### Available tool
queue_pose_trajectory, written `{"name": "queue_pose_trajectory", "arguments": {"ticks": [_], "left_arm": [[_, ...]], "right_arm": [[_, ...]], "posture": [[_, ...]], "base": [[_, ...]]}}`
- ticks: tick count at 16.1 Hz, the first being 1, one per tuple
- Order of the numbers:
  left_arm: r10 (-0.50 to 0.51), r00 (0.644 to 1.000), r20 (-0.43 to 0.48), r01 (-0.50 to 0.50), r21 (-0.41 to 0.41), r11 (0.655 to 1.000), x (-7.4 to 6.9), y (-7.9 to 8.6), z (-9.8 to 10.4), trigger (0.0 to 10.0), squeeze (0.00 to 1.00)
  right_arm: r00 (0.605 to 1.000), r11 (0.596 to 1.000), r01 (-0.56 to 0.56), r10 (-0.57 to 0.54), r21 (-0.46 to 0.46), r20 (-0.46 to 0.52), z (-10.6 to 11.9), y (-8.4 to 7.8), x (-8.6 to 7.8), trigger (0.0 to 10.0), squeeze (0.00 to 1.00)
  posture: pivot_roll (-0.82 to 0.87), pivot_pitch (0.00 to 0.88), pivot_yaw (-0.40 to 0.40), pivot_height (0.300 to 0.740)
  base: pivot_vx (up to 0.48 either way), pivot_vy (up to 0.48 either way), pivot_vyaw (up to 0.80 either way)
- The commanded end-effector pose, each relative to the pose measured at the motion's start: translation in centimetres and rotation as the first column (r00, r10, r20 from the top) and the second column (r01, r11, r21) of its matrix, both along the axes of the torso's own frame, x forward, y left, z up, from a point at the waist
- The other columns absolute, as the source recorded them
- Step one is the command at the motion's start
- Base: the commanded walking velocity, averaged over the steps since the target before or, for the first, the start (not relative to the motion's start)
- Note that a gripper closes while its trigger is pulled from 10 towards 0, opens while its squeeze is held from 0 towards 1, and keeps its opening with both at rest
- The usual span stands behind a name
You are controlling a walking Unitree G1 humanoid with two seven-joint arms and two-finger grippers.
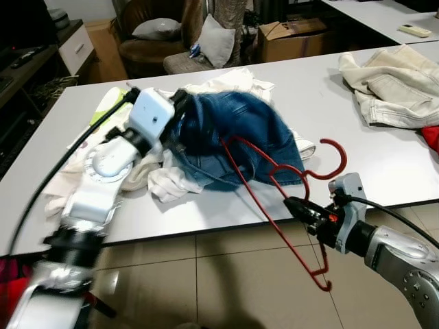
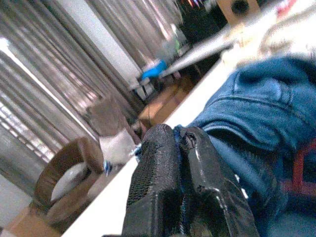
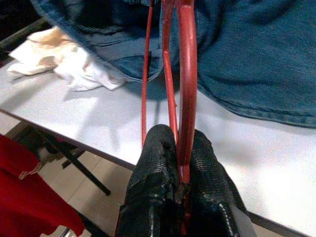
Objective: Hang hanger
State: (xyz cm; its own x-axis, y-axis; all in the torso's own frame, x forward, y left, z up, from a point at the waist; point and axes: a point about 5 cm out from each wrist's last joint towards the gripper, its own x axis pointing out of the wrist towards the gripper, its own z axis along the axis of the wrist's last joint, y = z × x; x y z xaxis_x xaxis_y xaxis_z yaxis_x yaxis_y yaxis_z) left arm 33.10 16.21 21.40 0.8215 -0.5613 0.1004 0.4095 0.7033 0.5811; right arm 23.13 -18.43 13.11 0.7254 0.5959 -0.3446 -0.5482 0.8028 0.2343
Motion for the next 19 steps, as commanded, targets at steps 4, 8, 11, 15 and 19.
{"name": "queue_pose_trajectory", "arguments": {"ticks": [4, 8, 11, 15, 19], "left_arm": [[-0.080, 0.925, -0.372, 0.165, 0.202, 0.965, -2.9, 3.0, -4.1, 10.0, 1.00], [-0.171, 0.920, -0.353, 0.152, -0.081, 0.985, -3.0, 3.4, -1.5, 10.0, 1.00], [-0.211, 0.884, -0.416, 0.084, -0.304, 0.949, -2.0, 2.3, -2.0, 10.0, 1.00], [0.007, 0.835, -0.551, -0.162, -0.234, 0.959, 0.9, 2.1, -5.2, 10.0, 1.00], [-0.060, 0.733, -0.677, -0.302, -0.404, 0.864, 2.6, 2.0, -6.8, 10.0, 0.00]], "right_arm": [[0.999, 0.999, 0.045, -0.046, -0.014, -0.020, -0.1, -0.5, 0.1, 10.0, 0.00], [0.998, 0.998, 0.057, -0.057, -0.003, 0.003, 0.3, -0.5, 0.4, 10.0, 0.00], [0.998, 0.998, 0.054, -0.054, 0.010, 0.014, 0.5, -0.3, 0.6, 10.0, 0.00], [0.998, 0.999, 0.048, -0.048, 0.021, 0.030, 0.9, -0.3, 0.7, 10.0, 0.00], [0.998, 0.998, 0.047, -0.048, 0.033, 0.045, 1.1, -0.2, 0.3, 10.0, 0.00]], "posture": [[-0.14, 0.000, 0.135, 0.740], [-0.14, 0.000, 0.128, 0.740], [-0.13, 0.000, 0.127, 0.740], [-0.14, 0.000, 0.131, 0.740], [-0.16, 0.000, 0.151, 0.740]], "base": [[0.000, 0.000, 0.00], [0.000, 0.000, 0.00], [0.000, 0.000, 0.00], [0.000, 0.000, 0.00], [0.000, 0.000, 0.00]]}}
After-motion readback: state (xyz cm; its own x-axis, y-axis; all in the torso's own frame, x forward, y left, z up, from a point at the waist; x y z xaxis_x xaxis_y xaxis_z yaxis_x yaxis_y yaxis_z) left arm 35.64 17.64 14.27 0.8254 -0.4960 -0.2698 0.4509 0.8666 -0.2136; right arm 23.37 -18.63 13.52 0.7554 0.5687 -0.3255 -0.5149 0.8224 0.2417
